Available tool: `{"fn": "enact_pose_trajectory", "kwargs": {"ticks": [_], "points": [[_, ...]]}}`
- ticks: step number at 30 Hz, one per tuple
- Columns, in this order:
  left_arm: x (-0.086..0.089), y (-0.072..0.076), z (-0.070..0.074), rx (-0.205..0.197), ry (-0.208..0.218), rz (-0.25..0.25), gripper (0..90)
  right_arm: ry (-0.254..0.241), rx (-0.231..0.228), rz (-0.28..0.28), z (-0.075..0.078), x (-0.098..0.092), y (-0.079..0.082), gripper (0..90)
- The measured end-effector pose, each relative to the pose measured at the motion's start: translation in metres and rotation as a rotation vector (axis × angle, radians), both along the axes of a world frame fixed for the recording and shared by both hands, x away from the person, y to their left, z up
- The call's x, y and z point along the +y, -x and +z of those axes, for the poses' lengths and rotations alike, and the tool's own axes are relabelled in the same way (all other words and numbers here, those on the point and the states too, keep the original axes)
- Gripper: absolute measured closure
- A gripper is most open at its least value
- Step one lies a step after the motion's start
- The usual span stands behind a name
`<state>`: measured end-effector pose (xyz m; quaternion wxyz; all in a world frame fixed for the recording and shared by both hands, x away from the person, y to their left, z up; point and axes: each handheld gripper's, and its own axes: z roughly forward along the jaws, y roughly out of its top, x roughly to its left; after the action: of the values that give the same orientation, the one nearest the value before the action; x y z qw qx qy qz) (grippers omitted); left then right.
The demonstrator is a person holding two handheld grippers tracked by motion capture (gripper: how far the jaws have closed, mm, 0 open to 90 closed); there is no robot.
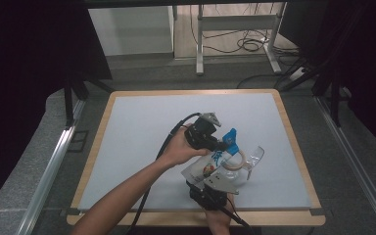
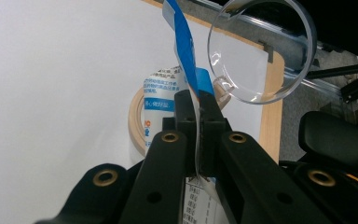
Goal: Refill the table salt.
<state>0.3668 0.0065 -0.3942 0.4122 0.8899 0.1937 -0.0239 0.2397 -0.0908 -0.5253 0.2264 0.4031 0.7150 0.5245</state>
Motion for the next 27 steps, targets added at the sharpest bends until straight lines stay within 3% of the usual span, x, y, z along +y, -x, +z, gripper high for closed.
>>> {"fn": "enact_pose_trajectory", "kwargs": {"ticks": [11, 27], "points": [[-0.004, -0.003, 0.000, 0.006, -0.014, -0.006, 90.0, -0.040, 0.006, 0.013, 0.005, -0.002, 0.003, 50.8], [-0.008, -0.006, -0.001, 0.006, -0.016, -0.004, 90.0, -0.057, -0.007, 0.030, 0.012, -0.003, 0.004, 51.8]]}}
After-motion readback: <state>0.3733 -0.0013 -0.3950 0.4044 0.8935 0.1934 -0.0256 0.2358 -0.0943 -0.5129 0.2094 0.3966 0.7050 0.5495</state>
